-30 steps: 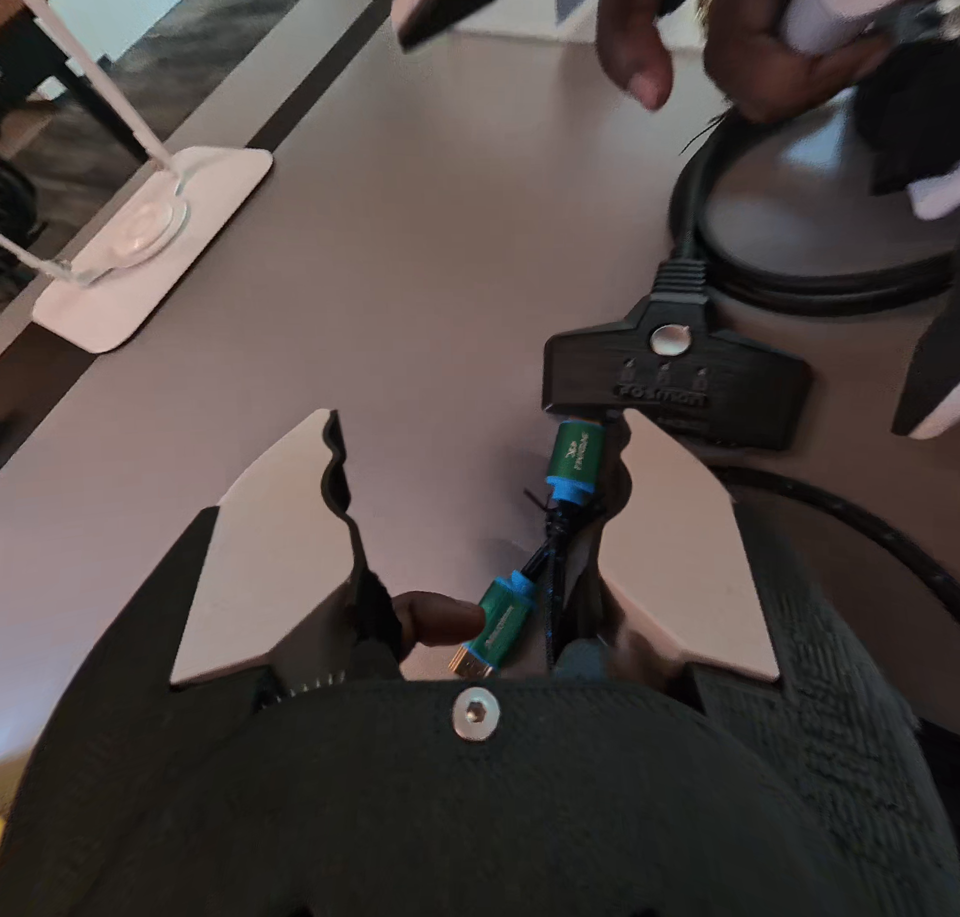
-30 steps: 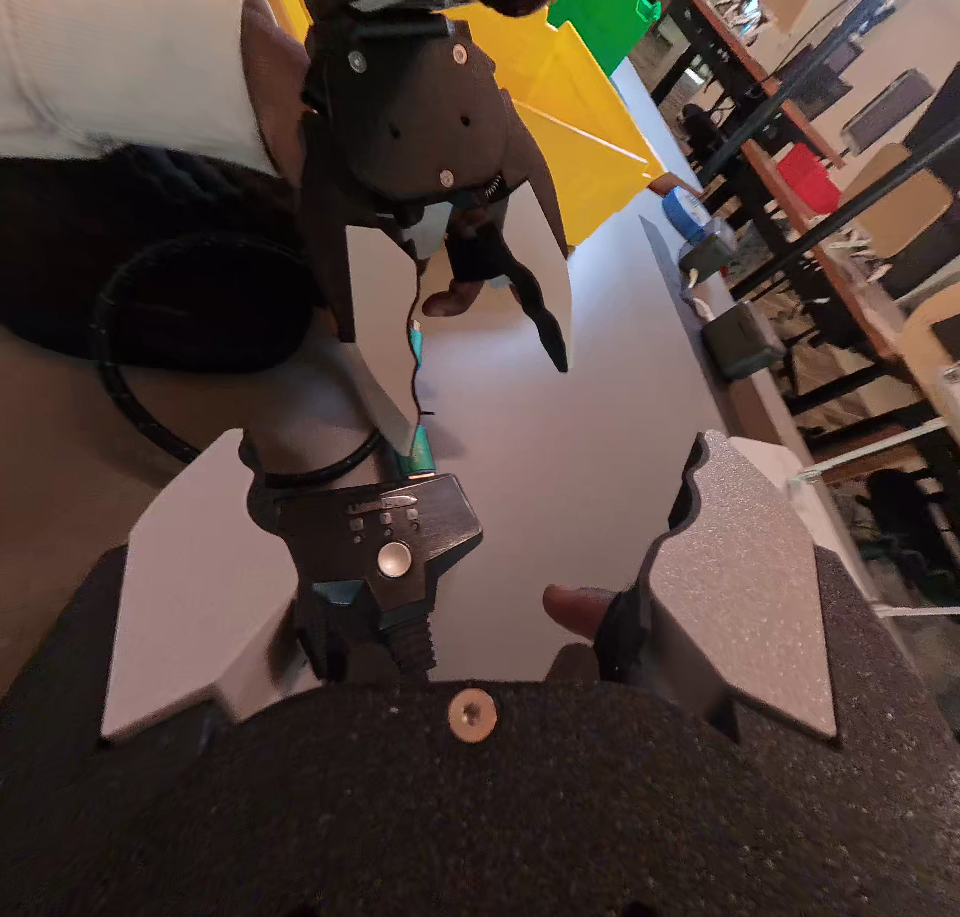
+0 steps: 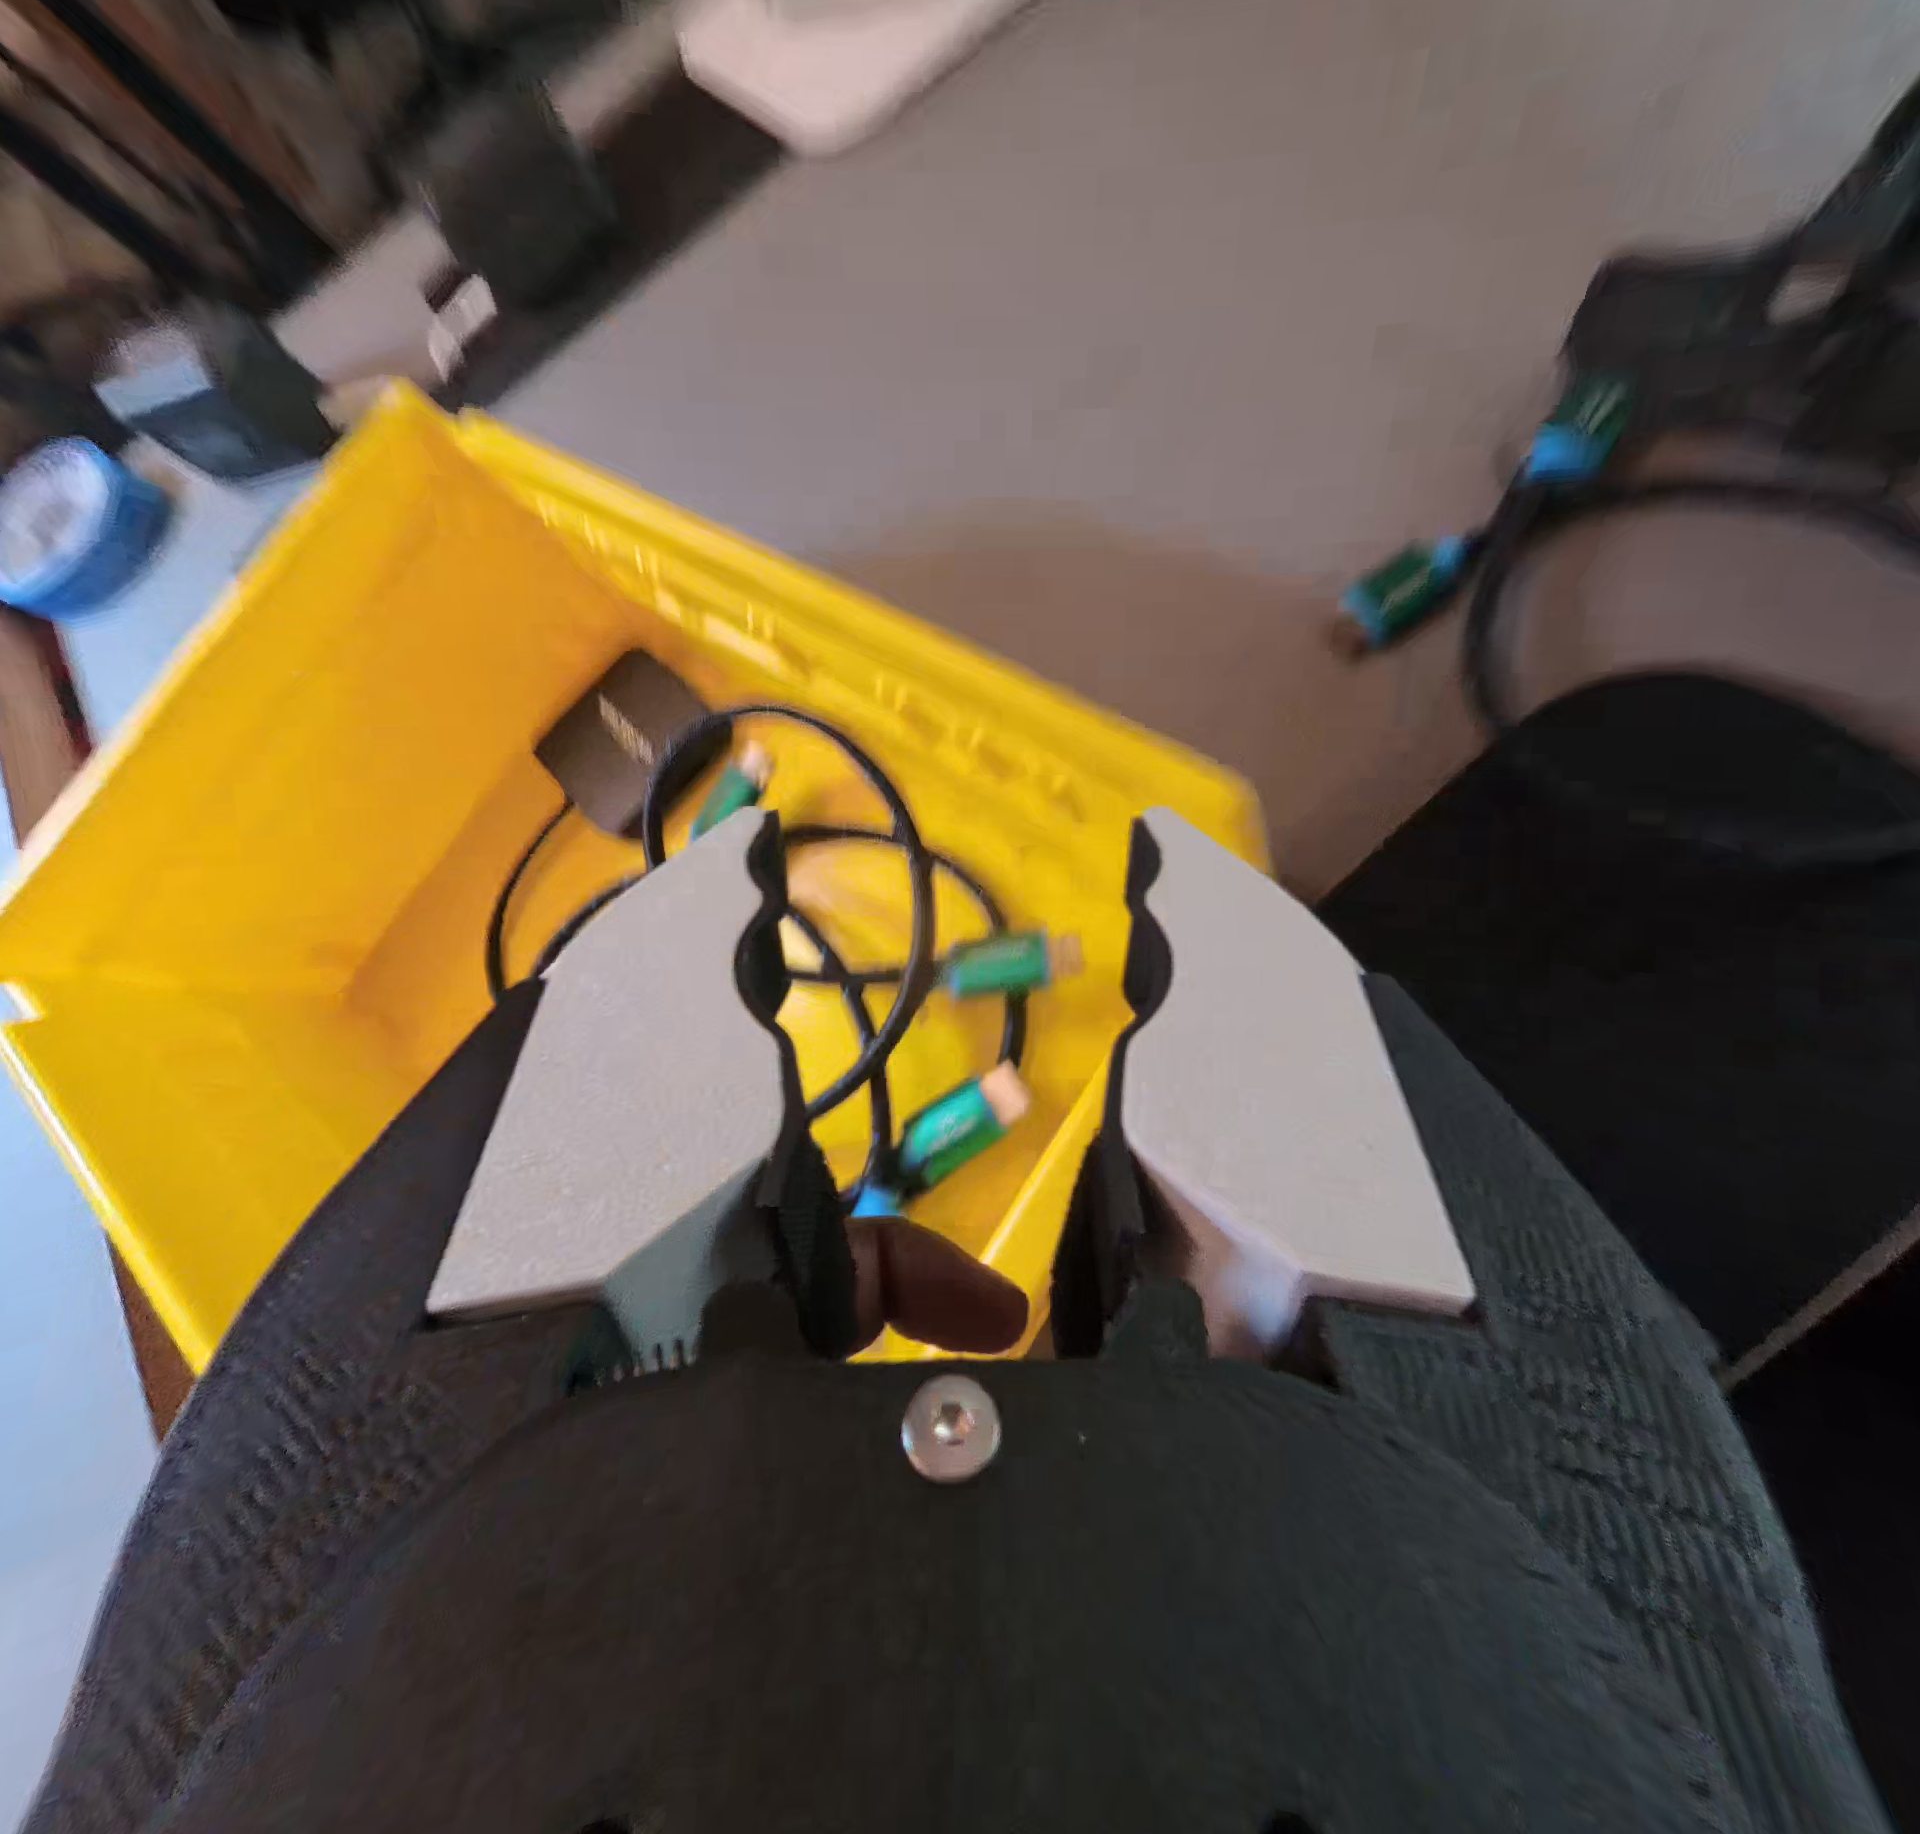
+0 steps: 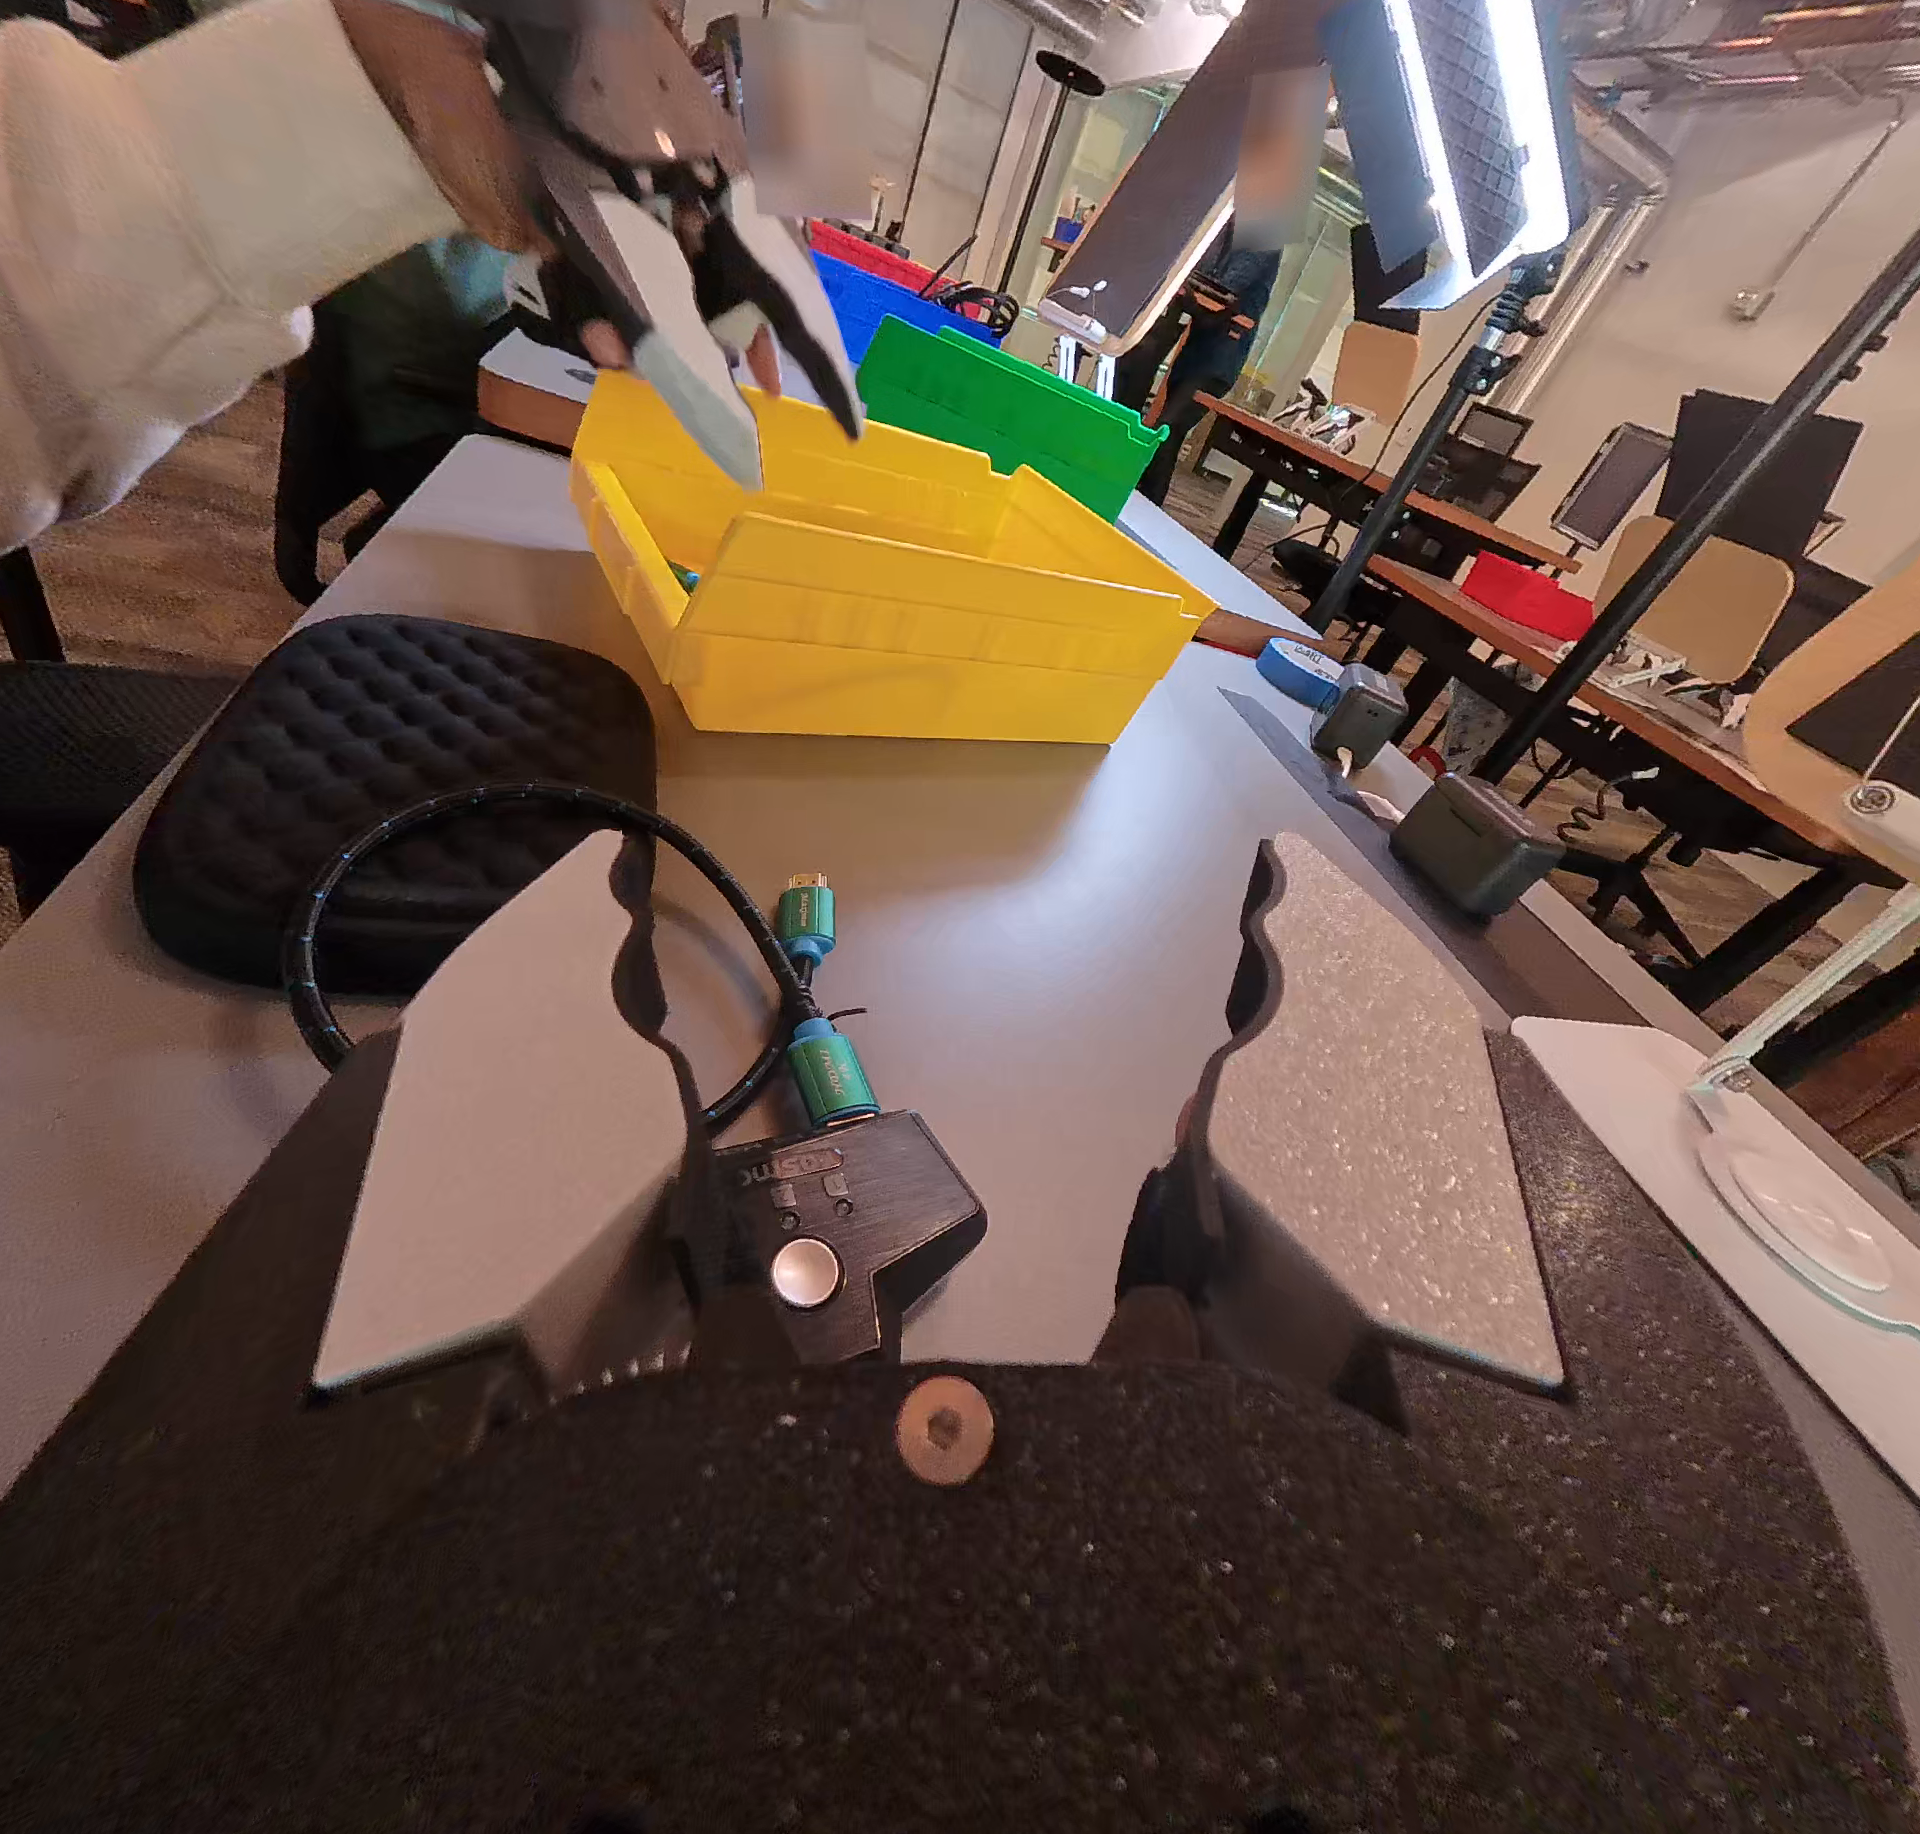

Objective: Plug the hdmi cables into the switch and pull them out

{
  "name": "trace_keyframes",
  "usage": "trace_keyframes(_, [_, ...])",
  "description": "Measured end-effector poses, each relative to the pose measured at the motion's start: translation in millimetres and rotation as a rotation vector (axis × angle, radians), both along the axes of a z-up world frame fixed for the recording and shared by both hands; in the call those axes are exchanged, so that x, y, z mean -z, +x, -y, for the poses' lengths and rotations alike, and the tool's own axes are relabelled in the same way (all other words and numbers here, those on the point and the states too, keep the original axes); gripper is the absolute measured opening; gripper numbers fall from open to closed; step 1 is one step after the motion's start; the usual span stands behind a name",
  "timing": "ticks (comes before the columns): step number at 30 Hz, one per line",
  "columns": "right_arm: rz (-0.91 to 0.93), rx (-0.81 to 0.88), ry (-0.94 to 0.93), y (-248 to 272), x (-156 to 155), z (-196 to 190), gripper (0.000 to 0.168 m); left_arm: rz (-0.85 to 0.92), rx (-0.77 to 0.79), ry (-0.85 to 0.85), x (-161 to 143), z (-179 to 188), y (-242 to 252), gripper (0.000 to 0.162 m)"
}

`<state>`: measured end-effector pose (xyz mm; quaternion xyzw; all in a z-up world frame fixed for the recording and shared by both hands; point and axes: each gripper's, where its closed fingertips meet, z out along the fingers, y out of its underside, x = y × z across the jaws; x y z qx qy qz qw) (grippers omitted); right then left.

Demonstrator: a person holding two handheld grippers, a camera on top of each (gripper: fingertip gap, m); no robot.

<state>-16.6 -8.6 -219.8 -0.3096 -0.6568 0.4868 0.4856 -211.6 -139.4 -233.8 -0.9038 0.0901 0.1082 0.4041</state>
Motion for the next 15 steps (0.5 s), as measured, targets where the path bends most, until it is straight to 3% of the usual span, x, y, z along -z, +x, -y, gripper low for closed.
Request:
trace_keyframes(2, [-0.002, 0.004, -0.009, -0.1, 0.0, -2.0, 0.108, -0.046, 0.049, -0.199, 27.5, 13.0, -17.9, 0.051])
trace_keyframes(6, [0.01, -0.001, -0.025, -1.1, 3.6, -2.9, 0.107, -0.47, 0.373, -0.478, 55.5, 26.6, -44.7, 0.049])
trace_keyframes(13, [0.034, -0.046, 0.0, 0.7, 9.9, 4.9, 0.107, -0.45, 0.539, -0.58, 86.5, 15.9, -40.5, 0.047])
trace_keyframes(15, [0.038, -0.053, 0.0, 1.3, 10.5, 5.4, 0.107, -0.513, 0.53, -0.603, 93.4, 13.5, -48.1, 0.035])
